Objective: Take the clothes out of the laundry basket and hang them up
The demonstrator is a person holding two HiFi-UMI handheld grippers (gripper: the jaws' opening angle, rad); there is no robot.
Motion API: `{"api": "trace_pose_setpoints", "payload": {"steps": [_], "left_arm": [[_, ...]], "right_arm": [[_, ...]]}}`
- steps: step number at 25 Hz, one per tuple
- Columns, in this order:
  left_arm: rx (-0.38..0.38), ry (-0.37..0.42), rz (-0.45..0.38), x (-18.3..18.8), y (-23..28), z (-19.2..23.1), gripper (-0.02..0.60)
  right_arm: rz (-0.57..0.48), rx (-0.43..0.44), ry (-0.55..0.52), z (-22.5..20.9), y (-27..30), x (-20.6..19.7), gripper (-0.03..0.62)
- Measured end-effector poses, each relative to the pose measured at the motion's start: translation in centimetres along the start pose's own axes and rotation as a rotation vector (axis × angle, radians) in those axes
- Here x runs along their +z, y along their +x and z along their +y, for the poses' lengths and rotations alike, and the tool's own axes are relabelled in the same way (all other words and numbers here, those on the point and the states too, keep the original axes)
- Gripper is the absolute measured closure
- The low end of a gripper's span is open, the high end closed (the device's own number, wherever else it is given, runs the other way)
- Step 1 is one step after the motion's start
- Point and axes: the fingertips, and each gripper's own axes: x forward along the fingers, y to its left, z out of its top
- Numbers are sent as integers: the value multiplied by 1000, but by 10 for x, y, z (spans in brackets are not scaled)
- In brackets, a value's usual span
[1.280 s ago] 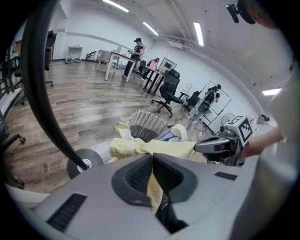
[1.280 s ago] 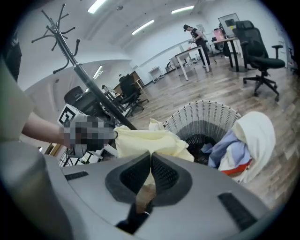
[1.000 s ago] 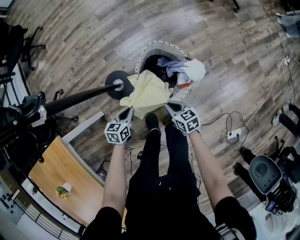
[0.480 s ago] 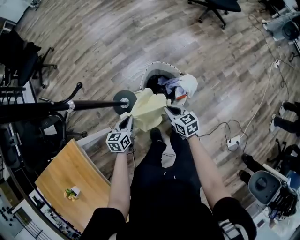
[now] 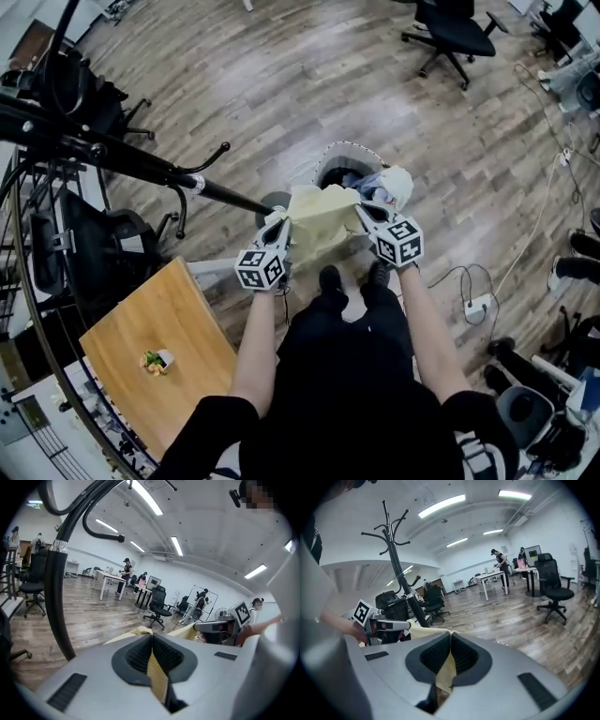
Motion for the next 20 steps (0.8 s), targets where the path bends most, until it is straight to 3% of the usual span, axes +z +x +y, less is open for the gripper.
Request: {"api": "trace_pose_setpoints", "payload": {"steps": [6,20], "left_arm": [[50,37,-70,33,-35,-20,555],[277,90,-240,73,-132,-70,555]], "right_arm": [[-27,72,-60,24,-23,28,579],[-76,345,-257,80,-55,82,579]]}}
